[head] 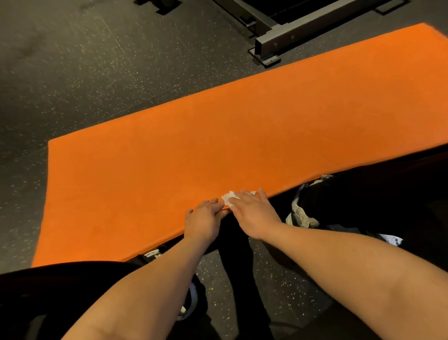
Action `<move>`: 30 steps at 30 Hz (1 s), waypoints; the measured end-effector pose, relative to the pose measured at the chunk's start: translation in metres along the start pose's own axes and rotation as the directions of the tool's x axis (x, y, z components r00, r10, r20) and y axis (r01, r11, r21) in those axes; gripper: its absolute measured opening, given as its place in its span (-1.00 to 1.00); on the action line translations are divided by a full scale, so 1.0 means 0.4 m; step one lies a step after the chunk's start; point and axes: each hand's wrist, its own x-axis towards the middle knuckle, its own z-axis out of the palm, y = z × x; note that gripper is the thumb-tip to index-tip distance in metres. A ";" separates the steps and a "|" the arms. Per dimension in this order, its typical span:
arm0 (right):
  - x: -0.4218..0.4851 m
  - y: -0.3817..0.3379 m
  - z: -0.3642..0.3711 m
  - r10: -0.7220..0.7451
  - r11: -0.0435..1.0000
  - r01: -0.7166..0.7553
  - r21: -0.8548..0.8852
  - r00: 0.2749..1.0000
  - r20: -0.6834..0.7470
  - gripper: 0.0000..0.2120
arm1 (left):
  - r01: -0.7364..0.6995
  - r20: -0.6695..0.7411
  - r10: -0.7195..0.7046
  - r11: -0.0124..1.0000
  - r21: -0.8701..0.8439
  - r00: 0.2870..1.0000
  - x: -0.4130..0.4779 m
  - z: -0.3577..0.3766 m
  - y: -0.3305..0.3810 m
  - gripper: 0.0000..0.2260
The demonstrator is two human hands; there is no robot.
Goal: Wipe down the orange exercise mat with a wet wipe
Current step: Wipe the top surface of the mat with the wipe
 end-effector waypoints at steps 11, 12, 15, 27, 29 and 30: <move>0.030 -0.056 -0.018 0.061 0.991 -0.073 0.114 0.993 0.100 -0.56 | -0.090 -0.081 0.083 0.992 -0.089 0.993 -0.007 -0.010 -0.015 -0.75; 0.035 -0.058 -0.017 0.030 0.990 -0.050 0.132 0.988 0.151 -0.56 | -0.094 -0.088 0.082 0.985 -0.142 0.993 -0.008 -0.007 -0.022 -0.77; 0.067 -0.033 -0.001 0.053 0.995 -0.068 0.066 0.976 0.210 -0.55 | -0.027 -0.076 0.008 0.968 -0.251 0.997 -0.009 0.003 -0.042 -0.62; 0.127 -0.075 0.116 -0.078 0.997 0.075 0.025 0.979 0.186 -0.52 | 0.069 -0.034 -0.074 0.989 -0.128 0.997 -0.002 0.060 -0.095 -0.54; 0.131 -0.021 0.105 -0.044 0.998 0.050 -0.029 0.986 0.162 -0.49 | 0.057 -0.046 -0.062 0.994 -0.094 0.997 -0.007 0.070 -0.101 -0.55; 0.134 0.008 0.095 0.041 0.999 -0.037 -0.036 0.990 0.137 -0.48 | 0.057 -0.040 -0.060 0.996 -0.063 0.997 -0.006 0.072 -0.102 -0.55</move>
